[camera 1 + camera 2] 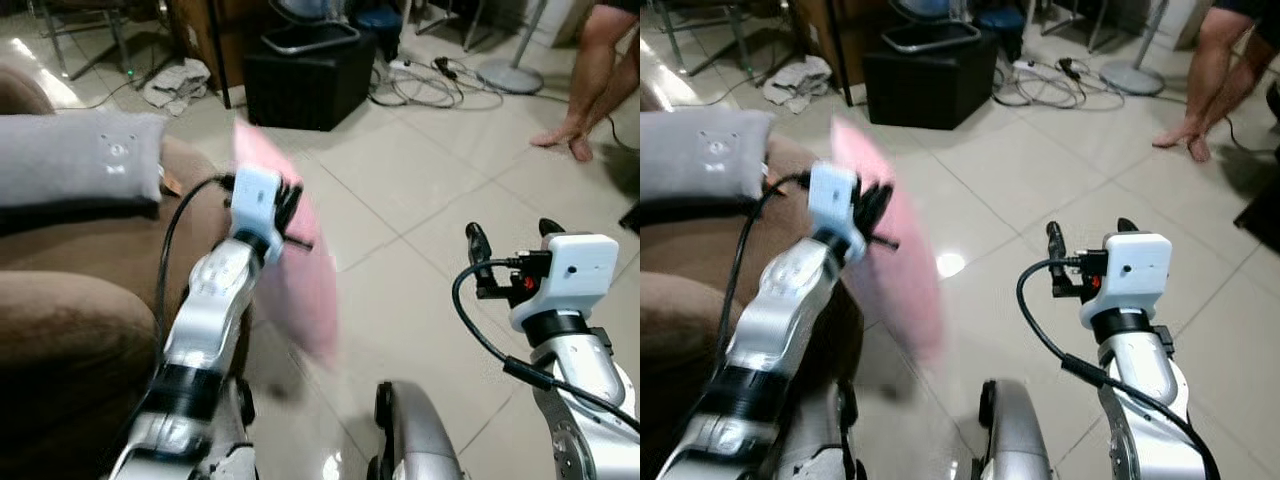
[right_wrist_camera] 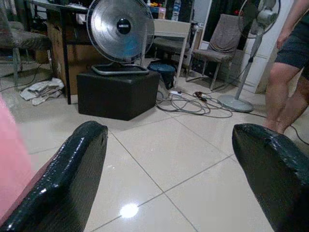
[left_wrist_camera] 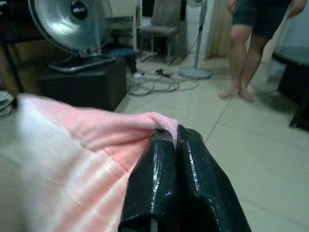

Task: Move the pillow to the sofa from floor

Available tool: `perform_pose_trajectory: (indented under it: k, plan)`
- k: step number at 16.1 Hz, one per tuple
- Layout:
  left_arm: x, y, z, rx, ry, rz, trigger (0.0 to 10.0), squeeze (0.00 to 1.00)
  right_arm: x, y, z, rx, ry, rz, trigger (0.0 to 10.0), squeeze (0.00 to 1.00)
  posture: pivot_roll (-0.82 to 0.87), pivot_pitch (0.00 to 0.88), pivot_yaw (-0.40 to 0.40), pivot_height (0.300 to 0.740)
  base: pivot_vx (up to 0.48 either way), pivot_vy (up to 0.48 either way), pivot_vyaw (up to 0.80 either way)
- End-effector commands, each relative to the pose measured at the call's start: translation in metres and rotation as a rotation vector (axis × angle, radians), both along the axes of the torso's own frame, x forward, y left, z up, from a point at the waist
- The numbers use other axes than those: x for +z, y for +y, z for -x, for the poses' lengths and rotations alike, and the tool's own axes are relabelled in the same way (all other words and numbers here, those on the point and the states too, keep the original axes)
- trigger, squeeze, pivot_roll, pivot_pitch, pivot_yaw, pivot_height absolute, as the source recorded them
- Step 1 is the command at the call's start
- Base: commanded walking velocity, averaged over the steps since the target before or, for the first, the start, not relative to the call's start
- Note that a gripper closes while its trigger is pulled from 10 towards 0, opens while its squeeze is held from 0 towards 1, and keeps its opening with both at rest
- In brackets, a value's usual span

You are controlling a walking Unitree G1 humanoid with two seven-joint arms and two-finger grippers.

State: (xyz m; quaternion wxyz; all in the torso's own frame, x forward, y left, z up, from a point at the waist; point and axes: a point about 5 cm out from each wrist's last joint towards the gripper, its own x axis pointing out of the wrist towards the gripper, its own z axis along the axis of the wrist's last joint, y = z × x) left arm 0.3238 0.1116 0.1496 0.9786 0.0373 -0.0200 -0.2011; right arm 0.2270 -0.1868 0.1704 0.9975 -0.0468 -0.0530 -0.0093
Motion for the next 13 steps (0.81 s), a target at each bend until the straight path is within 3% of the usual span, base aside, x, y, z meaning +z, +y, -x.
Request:
perform_pose_trajectory:
  k: [1, 3, 8, 13]
  plan:
    - [0.017, -0.008, 0.006, -0.045, -0.106, -0.018, 10.0, 0.00, -0.003, -0.006, 0.001, -0.027, 0.018, -0.015, 10.0, 0.00, -0.08, 0.000, -0.062, 0.667, 0.000, 0.000, 0.00]
    - [0.007, -0.006, 0.010, -0.014, -0.092, -0.065, 10.0, 0.00, -0.009, -0.010, 0.001, -0.054, 0.042, -0.010, 10.0, 0.00, -0.09, 0.000, -0.050, 0.687, 0.000, 0.000, 0.00]
    - [0.014, -0.014, 0.005, -0.012, -0.126, -0.074, 10.0, 0.00, -0.008, -0.015, 0.003, -0.080, 0.046, -0.020, 10.0, 0.00, -0.10, 0.000, -0.036, 0.737, 0.000, 0.000, 0.00]
    - [0.018, -0.015, -0.004, 0.026, -0.137, -0.104, 10.0, 0.00, -0.019, -0.015, 0.003, -0.085, 0.116, -0.006, 10.0, 0.00, -0.10, 0.002, -0.043, 0.740, 0.000, 0.000, 0.00]
